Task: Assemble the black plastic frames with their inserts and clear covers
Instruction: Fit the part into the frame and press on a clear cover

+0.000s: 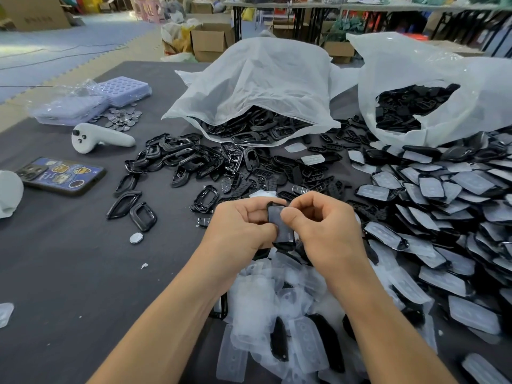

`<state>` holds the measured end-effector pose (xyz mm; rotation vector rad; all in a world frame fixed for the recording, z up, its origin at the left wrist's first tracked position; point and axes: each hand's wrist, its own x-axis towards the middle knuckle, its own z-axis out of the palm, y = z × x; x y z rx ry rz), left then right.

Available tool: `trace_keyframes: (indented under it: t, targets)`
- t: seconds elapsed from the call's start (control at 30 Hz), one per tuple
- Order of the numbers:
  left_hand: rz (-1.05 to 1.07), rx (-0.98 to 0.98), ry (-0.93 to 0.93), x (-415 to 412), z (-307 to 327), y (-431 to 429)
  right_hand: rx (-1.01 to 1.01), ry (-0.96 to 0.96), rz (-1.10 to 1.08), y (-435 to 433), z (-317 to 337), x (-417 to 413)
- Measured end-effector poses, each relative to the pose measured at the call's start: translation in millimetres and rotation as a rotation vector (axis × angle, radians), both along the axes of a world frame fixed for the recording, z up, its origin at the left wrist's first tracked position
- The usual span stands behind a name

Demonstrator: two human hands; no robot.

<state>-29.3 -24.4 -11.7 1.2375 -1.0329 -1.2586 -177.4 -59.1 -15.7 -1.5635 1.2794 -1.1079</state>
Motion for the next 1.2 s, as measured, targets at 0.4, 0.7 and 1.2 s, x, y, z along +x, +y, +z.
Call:
trace_keyframes:
  t: [0.4, 0.7, 1.2]
  targets:
    - [0.087, 0.067, -0.056, 2, 6, 1, -0.050, 0.060, 0.009, 4, -1, 1]
    - [0.144, 0.028, -0.027, 2, 8, 0, -0.055, 0.034, 0.028, 4, 2, -1]
    - [0.120, 0.022, -0.132, 10, 10, 2, -0.007, -0.055, 0.076, 3, 5, -1]
